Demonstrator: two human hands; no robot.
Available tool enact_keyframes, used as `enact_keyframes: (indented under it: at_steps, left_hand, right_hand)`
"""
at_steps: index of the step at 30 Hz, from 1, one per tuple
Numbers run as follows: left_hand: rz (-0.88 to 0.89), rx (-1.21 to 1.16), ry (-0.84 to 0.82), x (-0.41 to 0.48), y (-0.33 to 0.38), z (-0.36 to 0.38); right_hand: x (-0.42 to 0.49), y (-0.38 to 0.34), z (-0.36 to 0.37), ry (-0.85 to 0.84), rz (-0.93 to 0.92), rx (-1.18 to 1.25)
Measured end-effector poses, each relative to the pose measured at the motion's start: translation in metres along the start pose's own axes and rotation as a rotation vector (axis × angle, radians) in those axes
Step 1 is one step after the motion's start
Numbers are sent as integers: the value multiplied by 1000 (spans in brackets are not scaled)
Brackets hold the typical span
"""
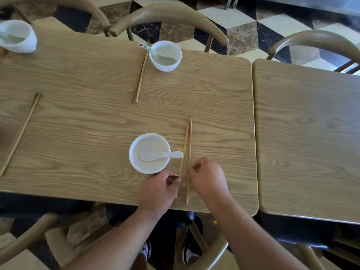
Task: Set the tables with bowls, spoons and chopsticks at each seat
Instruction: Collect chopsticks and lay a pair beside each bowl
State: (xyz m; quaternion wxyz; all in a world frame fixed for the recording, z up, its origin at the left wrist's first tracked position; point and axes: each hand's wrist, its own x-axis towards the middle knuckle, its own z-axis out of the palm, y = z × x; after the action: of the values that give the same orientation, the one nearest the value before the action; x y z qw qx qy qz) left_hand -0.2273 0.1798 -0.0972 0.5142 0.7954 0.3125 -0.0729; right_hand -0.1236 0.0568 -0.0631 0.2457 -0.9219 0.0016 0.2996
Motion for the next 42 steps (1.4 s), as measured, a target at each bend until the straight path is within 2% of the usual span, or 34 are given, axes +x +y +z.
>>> enact_keyframes:
  at_steps: [5,9,13,22,42]
  left_hand:
    - [5,29,15,3,-3,1]
    - [1,21,30,3,-6,2]
    - [16,44,39,3,-6,3]
    - [12,44,41,3,-5,2]
    - [-18,17,32,3,1,0]
  right_hand:
    - [5,-8,18,-45,34,113]
    - [14,-1,17,-117,101,402]
    - [15,6,11,-194,82,517]
    - [23,5,7,-282,128,578]
    - [29,9,6,-321,103,579]
